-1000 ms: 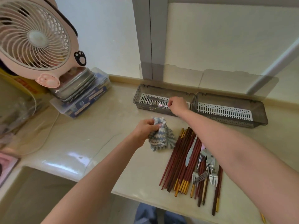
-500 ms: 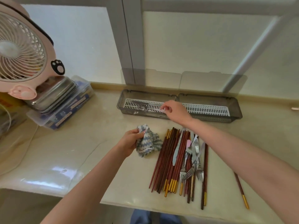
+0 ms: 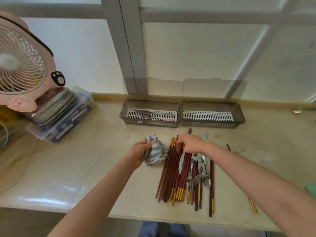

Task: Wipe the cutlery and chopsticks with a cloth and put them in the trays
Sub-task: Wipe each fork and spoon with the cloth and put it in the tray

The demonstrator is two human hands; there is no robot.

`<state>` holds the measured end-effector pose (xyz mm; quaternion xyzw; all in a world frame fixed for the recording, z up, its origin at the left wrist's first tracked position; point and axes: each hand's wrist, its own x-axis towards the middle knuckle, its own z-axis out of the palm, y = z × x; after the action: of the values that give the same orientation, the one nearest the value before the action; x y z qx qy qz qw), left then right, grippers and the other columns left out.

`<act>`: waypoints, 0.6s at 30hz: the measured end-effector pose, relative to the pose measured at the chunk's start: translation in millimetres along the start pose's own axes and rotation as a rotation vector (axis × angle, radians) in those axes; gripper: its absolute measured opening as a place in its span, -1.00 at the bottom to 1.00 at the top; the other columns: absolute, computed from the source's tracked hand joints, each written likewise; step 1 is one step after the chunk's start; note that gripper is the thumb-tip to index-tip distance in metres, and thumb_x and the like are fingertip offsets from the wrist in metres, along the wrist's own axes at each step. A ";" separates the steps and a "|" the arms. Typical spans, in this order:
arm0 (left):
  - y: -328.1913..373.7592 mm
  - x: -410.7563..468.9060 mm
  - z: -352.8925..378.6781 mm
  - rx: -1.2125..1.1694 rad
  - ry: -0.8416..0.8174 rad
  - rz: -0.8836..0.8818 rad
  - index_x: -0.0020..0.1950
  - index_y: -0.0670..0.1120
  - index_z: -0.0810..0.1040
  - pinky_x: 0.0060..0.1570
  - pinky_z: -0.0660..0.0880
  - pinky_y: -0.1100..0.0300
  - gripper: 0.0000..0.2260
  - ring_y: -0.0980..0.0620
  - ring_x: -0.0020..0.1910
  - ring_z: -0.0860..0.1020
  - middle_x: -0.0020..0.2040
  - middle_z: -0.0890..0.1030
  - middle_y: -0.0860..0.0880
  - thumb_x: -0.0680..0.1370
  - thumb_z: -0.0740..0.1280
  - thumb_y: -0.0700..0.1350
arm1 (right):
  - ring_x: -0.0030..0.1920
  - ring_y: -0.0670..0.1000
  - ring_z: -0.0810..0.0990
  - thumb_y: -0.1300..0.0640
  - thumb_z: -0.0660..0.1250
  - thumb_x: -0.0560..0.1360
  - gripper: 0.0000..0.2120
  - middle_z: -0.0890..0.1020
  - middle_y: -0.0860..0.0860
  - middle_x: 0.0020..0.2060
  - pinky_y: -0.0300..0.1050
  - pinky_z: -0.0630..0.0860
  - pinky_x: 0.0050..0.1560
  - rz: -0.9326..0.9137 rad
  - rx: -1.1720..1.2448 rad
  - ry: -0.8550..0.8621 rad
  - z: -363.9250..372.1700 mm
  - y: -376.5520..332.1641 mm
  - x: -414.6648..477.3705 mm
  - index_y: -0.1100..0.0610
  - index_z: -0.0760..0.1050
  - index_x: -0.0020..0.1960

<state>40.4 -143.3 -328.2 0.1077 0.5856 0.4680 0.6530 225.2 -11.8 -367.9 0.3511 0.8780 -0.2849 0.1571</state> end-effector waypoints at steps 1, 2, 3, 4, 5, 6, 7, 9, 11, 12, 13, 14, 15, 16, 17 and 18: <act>-0.6 -1.0 -0.2 0.005 0.001 -0.001 -0.06 -0.20 0.53 -0.35 0.58 0.26 -0.84 0.08 -0.38 0.64 -0.34 0.67 -0.04 0.59 0.16 -0.30 | -0.03 -0.01 0.51 0.42 0.17 0.34 -0.61 0.50 -0.05 -0.08 -0.12 0.47 -0.14 -0.038 -0.107 -0.054 2.0 -0.2 -3.4 0.01 0.61 -0.10; -1.4 -1.6 -0.8 0.012 0.002 -0.003 -0.06 -0.19 0.53 -0.33 0.58 0.26 -0.84 0.08 -0.37 0.64 -0.34 0.67 -0.04 0.59 0.16 -0.30 | -0.05 -0.02 0.46 0.41 0.20 0.35 -0.64 0.45 -0.05 -0.10 -0.17 0.38 -0.20 -0.077 -0.185 -0.072 4.6 0.8 -6.1 0.03 0.60 -0.08; -2.1 -1.8 -1.4 0.018 0.005 -0.005 -0.06 -0.19 0.53 -0.32 0.59 0.25 -0.84 0.07 -0.37 0.64 -0.32 0.67 -0.05 0.59 0.16 -0.30 | -0.06 -0.03 0.42 0.40 0.22 0.37 -0.66 0.42 -0.05 -0.10 -0.18 0.33 -0.22 -0.112 -0.232 -0.065 6.7 2.4 -8.1 0.03 0.59 -0.05; -2.9 -1.7 -2.2 0.023 0.008 -0.006 -0.05 -0.20 0.53 -0.31 0.59 0.25 -0.85 0.07 -0.36 0.64 -0.31 0.67 -0.05 0.59 0.17 -0.29 | -0.06 -0.02 0.42 0.37 0.26 0.38 -0.70 0.41 -0.05 -0.10 -0.16 0.35 -0.20 -0.139 -0.263 -0.046 8.2 4.5 -9.4 0.03 0.58 -0.04; -3.6 -1.7 -2.7 0.027 0.010 -0.008 -0.05 -0.20 0.53 -0.31 0.59 0.24 -0.85 0.07 -0.35 0.64 -0.30 0.67 -0.06 0.59 0.17 -0.29 | -0.05 -0.02 0.42 0.33 0.31 0.39 -0.73 0.41 -0.05 -0.09 -0.12 0.39 -0.16 -0.159 -0.286 -0.026 9.8 7.0 -9.9 0.02 0.57 -0.03; -4.5 -1.5 -3.8 0.032 0.012 -0.010 -0.05 -0.19 0.53 -0.31 0.59 0.23 -0.85 0.06 -0.34 0.64 -0.30 0.67 -0.06 0.59 0.17 -0.29 | -0.03 -0.02 0.43 0.29 0.35 0.40 -0.77 0.42 -0.06 -0.09 -0.09 0.42 -0.11 -0.175 -0.303 -0.009 10.5 9.1 -10.7 0.00 0.56 -0.03; -5.3 -1.6 -4.4 0.037 0.011 -0.011 -0.05 -0.19 0.53 -0.30 0.59 0.23 -0.85 0.06 -0.33 0.64 -0.30 0.67 -0.06 0.59 0.17 -0.28 | -0.02 -0.02 0.43 0.26 0.37 0.41 -0.79 0.41 -0.06 -0.09 -0.09 0.42 -0.07 -0.188 -0.313 0.002 11.1 10.7 -11.5 -0.01 0.55 -0.03; -6.9 -1.5 -5.5 0.043 0.010 -0.011 -0.05 -0.19 0.54 -0.29 0.59 0.22 -0.85 0.05 -0.31 0.64 -0.28 0.67 -0.06 0.59 0.18 -0.28 | -0.02 -0.03 0.41 0.24 0.37 0.43 -0.83 0.42 -0.06 -0.08 -0.10 0.40 -0.06 -0.209 -0.345 0.028 12.8 12.8 -12.2 0.02 0.55 -0.03; -8.1 -1.1 -6.3 0.038 0.005 -0.011 -0.04 -0.20 0.54 -0.29 0.59 0.22 -0.86 0.04 -0.29 0.65 -0.26 0.67 -0.07 0.59 0.18 -0.27 | -0.06 -0.03 0.38 0.23 0.35 0.45 -0.89 0.42 -0.05 -0.11 -0.13 0.33 -0.12 -0.229 -0.376 0.060 15.7 12.2 -12.2 0.06 0.55 -0.07; -8.5 -1.0 -6.5 0.035 0.001 -0.010 -0.04 -0.20 0.54 -0.30 0.59 0.22 -0.86 0.04 -0.29 0.65 -0.26 0.68 -0.08 0.59 0.18 -0.27 | -0.08 -0.03 0.36 0.24 0.35 0.44 -0.91 0.41 -0.05 -0.13 -0.15 0.29 -0.16 -0.239 -0.378 0.072 17.4 11.9 -11.7 0.08 0.54 -0.11; -8.7 -1.0 -6.6 0.030 -0.001 -0.010 -0.04 -0.20 0.54 -0.30 0.59 0.22 -0.86 0.03 -0.29 0.65 -0.25 0.67 -0.08 0.59 0.18 -0.27 | -0.11 -0.03 0.34 0.27 0.33 0.43 -0.90 0.40 -0.05 -0.16 -0.16 0.24 -0.18 -0.250 -0.373 0.080 18.9 11.4 -11.3 0.09 0.52 -0.15; -9.0 -1.1 -6.9 0.029 -0.001 -0.010 -0.03 -0.20 0.54 -0.30 0.59 0.22 -0.86 0.03 -0.28 0.65 -0.23 0.67 -0.09 0.59 0.18 -0.26 | -0.12 -0.03 0.33 0.30 0.32 0.43 -0.88 0.39 -0.05 -0.18 -0.17 0.22 -0.19 -0.258 -0.370 0.082 20.3 11.0 -10.8 0.09 0.50 -0.18; -9.1 -1.6 -6.9 0.028 -0.002 -0.010 -0.02 -0.21 0.54 -0.29 0.59 0.22 -0.86 0.02 -0.26 0.64 -0.20 0.66 -0.10 0.59 0.18 -0.26 | -0.13 -0.02 0.34 0.30 0.31 0.42 -0.87 0.40 -0.05 -0.19 -0.17 0.20 -0.19 -0.267 -0.367 0.084 20.7 10.3 -11.3 0.09 0.49 -0.19; -9.4 -1.3 -7.5 0.024 -0.003 -0.010 0.00 -0.21 0.54 -0.28 0.59 0.21 -0.86 0.01 -0.25 0.64 -0.18 0.66 -0.11 0.59 0.18 -0.25 | -0.13 -0.02 0.35 0.30 0.31 0.43 -0.88 0.43 -0.05 -0.19 -0.18 0.20 -0.20 -0.269 -0.361 0.090 20.3 10.1 -11.7 0.09 0.49 -0.19; -9.5 -0.9 -8.1 0.011 -0.005 -0.010 0.01 -0.21 0.54 -0.26 0.60 0.20 -0.86 0.01 -0.25 0.65 -0.18 0.66 -0.11 0.59 0.18 -0.24 | -0.13 -0.03 0.36 0.28 0.31 0.44 -0.89 0.46 -0.04 -0.19 -0.18 0.21 -0.20 -0.266 -0.348 0.102 19.6 10.2 -12.1 0.09 0.49 -0.19; -9.9 0.2 -9.3 -0.007 -0.005 -0.011 0.02 -0.21 0.53 -0.24 0.60 0.19 -0.85 0.00 -0.24 0.65 -0.18 0.67 -0.11 0.60 0.18 -0.22 | -0.13 -0.03 0.37 0.28 0.31 0.44 -0.89 0.49 -0.05 -0.20 -0.18 0.23 -0.20 -0.260 -0.327 0.117 18.7 10.8 -12.4 0.09 0.49 -0.19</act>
<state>37.1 -152.2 -337.9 0.1033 0.5830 0.4663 0.6572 243.0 -23.4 -380.9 0.2208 0.9580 -0.1355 0.1227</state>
